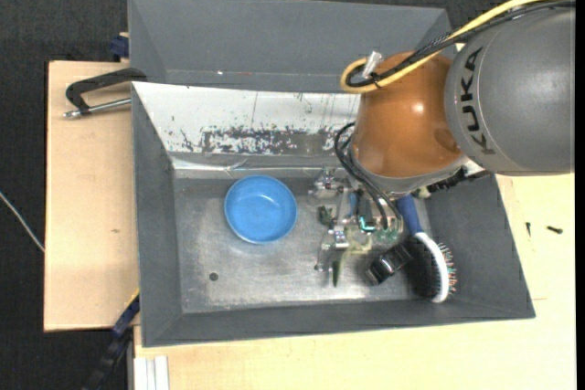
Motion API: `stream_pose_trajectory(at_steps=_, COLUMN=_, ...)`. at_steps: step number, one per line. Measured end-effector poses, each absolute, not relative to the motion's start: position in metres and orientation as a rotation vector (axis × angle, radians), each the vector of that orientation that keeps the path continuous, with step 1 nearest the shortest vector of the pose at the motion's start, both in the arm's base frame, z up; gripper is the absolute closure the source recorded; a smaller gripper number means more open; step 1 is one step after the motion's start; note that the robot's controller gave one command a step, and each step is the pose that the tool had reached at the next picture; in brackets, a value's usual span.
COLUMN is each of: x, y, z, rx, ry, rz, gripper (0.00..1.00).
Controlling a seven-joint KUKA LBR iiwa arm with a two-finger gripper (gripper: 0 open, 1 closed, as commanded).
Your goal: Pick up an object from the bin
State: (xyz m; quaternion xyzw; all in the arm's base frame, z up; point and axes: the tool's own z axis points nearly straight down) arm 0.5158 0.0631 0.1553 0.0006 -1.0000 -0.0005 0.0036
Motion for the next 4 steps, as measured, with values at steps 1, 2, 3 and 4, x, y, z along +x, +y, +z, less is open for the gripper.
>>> stream_pose_trajectory(at_steps=1, x=0.548, y=-0.007, z=0.142, rx=0.151, ry=-3.144, rz=0.004, gripper=0.00)
stream_pose_trajectory(at_steps=2, x=0.497, y=-0.019, z=0.097, rx=0.354, ry=-3.144, rz=0.000, gripper=0.00)
stream_pose_trajectory(at_steps=3, x=0.499, y=-0.019, z=0.100, rx=0.356, ry=-3.147, rz=0.002, gripper=1.00)
stream_pose_trajectory(at_steps=4, x=0.507, y=-0.027, z=0.228, rx=0.323, ry=-3.139, rz=0.002, gripper=1.00)
